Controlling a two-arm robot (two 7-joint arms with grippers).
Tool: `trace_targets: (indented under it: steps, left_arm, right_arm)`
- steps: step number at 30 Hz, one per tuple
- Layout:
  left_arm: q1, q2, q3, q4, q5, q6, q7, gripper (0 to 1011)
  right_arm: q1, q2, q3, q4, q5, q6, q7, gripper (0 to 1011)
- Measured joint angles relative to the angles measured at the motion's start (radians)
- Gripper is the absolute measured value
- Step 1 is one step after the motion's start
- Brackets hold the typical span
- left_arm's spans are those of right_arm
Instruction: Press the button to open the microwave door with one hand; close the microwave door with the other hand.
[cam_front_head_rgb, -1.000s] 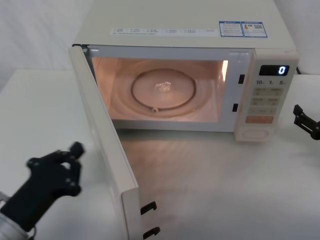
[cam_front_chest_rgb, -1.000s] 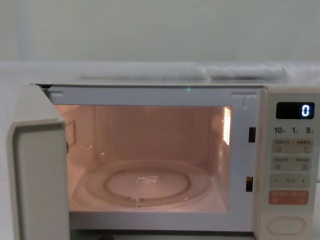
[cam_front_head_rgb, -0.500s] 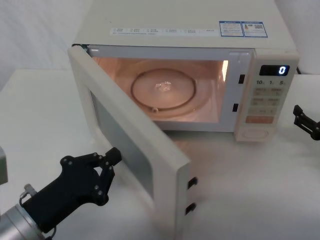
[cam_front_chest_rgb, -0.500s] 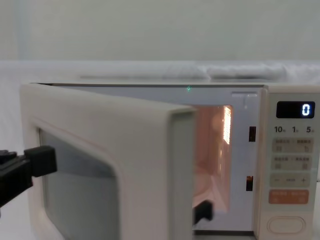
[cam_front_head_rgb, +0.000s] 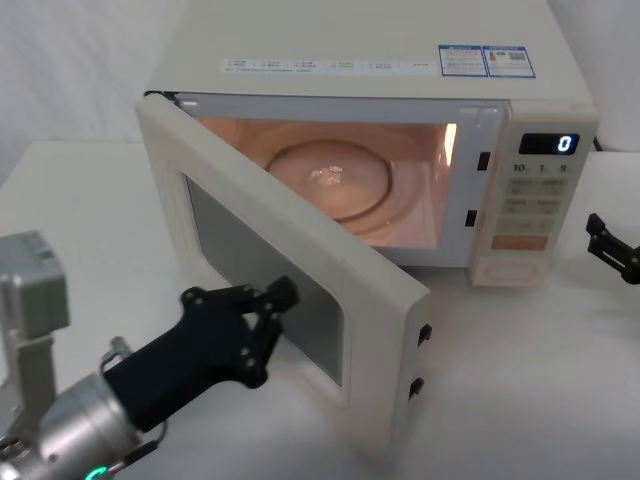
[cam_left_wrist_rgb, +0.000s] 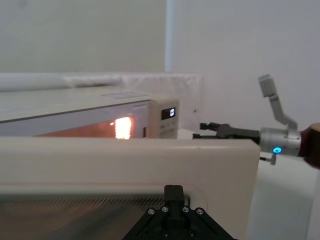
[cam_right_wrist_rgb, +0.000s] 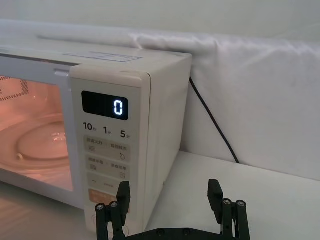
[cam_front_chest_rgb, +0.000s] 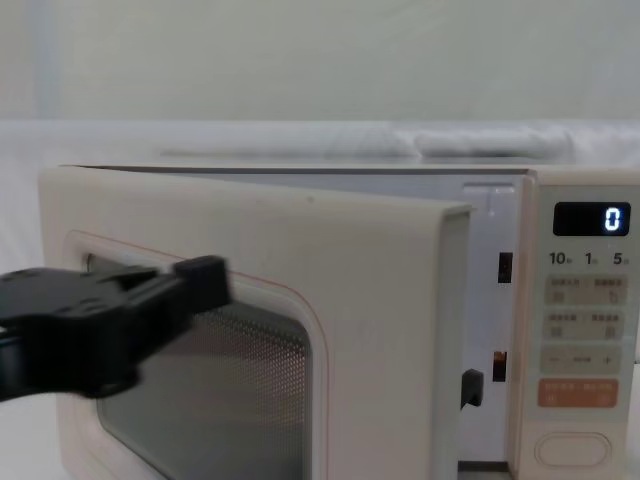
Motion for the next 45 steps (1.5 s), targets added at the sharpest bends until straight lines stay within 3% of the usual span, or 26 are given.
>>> trace_targets:
  steps: [7, 15, 30, 37, 45]
  left_arm:
    - [-0.111, -0.023, 0.099, 0.061, -0.004, 0.017, -0.015, 0]
    - [-0.245, -0.068, 0.205, 0.146, 0.027, 0.025, -0.005, 0]
    - [-0.404, -0.172, 0.315, 0.298, 0.068, -0.014, 0.084, 0]
    - [-0.459, -0.199, 0.354, 0.345, 0.075, -0.017, 0.099, 0]
    - [-0.551, -0.253, 0.402, 0.433, 0.092, -0.015, 0.114, 0]
  right_arm:
    - [0.000, 0.000, 0.000, 0.000, 0.000, 0.000, 0.000, 1002]
    - [0.000, 0.000, 0.000, 0.000, 0.000, 0.000, 0.000, 1002]
    - [0.000, 0.000, 0.000, 0.000, 0.000, 0.000, 0.000, 1002]
    - [0.000, 0.000, 0.000, 0.000, 0.000, 0.000, 0.000, 1002]
    - [0.000, 0.000, 0.000, 0.000, 0.000, 0.000, 0.000, 1002]
